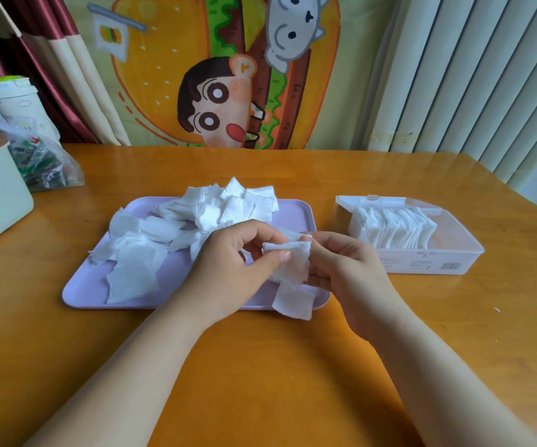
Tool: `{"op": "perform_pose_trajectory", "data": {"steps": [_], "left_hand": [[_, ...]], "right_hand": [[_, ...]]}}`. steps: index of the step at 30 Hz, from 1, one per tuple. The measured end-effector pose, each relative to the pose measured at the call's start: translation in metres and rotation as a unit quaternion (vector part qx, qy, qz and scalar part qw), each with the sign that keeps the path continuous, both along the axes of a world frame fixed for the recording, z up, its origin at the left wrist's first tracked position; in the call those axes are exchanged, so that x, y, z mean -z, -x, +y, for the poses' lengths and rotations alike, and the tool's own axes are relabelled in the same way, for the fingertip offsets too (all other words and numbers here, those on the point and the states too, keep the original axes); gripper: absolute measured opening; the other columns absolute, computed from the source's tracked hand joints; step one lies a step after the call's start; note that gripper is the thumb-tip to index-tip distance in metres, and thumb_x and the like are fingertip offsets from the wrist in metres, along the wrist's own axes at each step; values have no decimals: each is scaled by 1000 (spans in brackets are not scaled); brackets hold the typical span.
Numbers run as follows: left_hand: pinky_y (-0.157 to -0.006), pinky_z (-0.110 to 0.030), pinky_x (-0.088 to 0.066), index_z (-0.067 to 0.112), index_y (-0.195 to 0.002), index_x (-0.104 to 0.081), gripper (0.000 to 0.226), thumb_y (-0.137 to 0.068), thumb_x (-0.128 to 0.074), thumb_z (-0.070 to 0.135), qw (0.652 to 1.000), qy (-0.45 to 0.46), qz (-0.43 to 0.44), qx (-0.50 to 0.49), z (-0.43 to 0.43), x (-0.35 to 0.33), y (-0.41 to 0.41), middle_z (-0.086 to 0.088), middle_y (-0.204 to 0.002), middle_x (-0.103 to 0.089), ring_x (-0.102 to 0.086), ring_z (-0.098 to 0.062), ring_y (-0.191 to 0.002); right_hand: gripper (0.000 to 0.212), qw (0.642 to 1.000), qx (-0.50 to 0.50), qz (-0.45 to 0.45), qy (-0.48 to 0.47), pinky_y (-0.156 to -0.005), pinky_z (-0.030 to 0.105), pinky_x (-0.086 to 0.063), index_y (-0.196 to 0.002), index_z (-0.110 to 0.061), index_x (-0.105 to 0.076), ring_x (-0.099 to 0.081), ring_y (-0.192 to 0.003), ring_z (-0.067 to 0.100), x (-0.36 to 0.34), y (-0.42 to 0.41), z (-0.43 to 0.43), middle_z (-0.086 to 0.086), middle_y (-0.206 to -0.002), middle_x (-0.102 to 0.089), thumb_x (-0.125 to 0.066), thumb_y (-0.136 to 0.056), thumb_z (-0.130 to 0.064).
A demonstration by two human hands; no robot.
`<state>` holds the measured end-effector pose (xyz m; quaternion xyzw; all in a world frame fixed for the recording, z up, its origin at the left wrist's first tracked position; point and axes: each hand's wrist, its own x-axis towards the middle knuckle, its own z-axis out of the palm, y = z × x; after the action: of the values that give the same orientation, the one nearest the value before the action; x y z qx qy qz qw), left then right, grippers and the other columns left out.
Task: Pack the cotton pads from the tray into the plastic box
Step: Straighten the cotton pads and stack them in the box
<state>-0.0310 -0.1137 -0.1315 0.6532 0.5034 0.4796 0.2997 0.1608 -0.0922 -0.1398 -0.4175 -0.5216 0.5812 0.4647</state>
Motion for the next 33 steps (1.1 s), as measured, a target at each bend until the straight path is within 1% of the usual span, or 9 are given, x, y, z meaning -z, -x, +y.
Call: {"op": "perform_pose_trajectory", "data": {"steps": [3,8,12,16,19,22,26,30,33], "left_hand": [[-63,-12,-45,21,-97,-77,14,-89,-81,10,1000,9,3,11,1,1,2,4,-88,-73,-56,-1,-70],[-61,-10,-43,17,-97,-77,16,-86,-83,8,1000,14,12,5,1,-1,1,2,-86,-71,-52,2,-62],[-61,-10,-42,23,-94,-76,17,-85,-85,13,1000,15,14,-22,1,1,0,17,-77,-65,-51,0,-61],[-69,-16,-43,30,-96,-70,27,-80,-89,20,997,-24,38,-64,2,4,-1,17,-95,-64,-57,-10,-76],[-70,-13,-40,28,-93,-72,24,-81,-88,15,994,-70,73,-45,5,7,-1,11,-100,-59,-57,-18,-82],[-70,-12,-39,29,-89,-75,18,-83,-86,16,993,-81,78,-41,6,10,-1,9,-100,-60,-57,-19,-82],[-67,-12,-40,26,-85,-77,14,-86,-84,14,993,-91,64,-42,6,11,-1,9,-98,-62,-59,-19,-82],[-68,-18,-47,22,-82,-78,14,-86,-83,10,996,-72,-2,-49,6,10,-2,7,-98,-67,-63,-13,-80],[-70,-15,-45,20,-83,-75,13,-88,-80,9,996,-67,-7,-54,6,10,-2,7,-95,-67,-62,-10,-78]], "right_hand": [[23,1000,-2,-8,5,-86,40,-62,-109,-6,-80,-78,-101,36,0,0,1,20,-102,-80,-64,-104,-21],[23,1000,2,-12,-3,-87,40,-61,-111,-5,-80,-76,-105,38,2,0,2,20,-105,-80,-63,-105,-20],[31,1000,-24,-4,-11,-96,46,-61,-112,-7,-80,-76,-108,39,0,-1,0,21,-108,-79,-60,-106,-30],[29,999,-42,-13,-12,-100,52,-58,-111,-8,-81,-72,-111,46,-2,-1,-2,24,-109,-78,-65,-102,-30],[26,999,-40,4,4,-91,43,-61,-114,-5,-79,-75,-109,42,-1,-1,-1,22,-109,-79,-61,-105,-22],[28,999,-38,16,21,-85,37,-59,-116,-3,-78,-76,-107,39,-1,-1,0,23,-109,-79,-57,-107,-20],[25,999,-10,18,35,-81,38,-61,-110,-2,-78,-77,-99,36,1,3,0,21,-102,-80,-59,-107,-18],[25,999,1,19,42,-91,48,-62,-110,-2,-78,-76,-103,42,2,4,0,22,-101,-79,-59,-107,-18],[26,999,-2,14,42,-92,49,-61,-111,-2,-78,-77,-101,40,2,4,0,22,-101,-79,-56,-108,-16]]}}
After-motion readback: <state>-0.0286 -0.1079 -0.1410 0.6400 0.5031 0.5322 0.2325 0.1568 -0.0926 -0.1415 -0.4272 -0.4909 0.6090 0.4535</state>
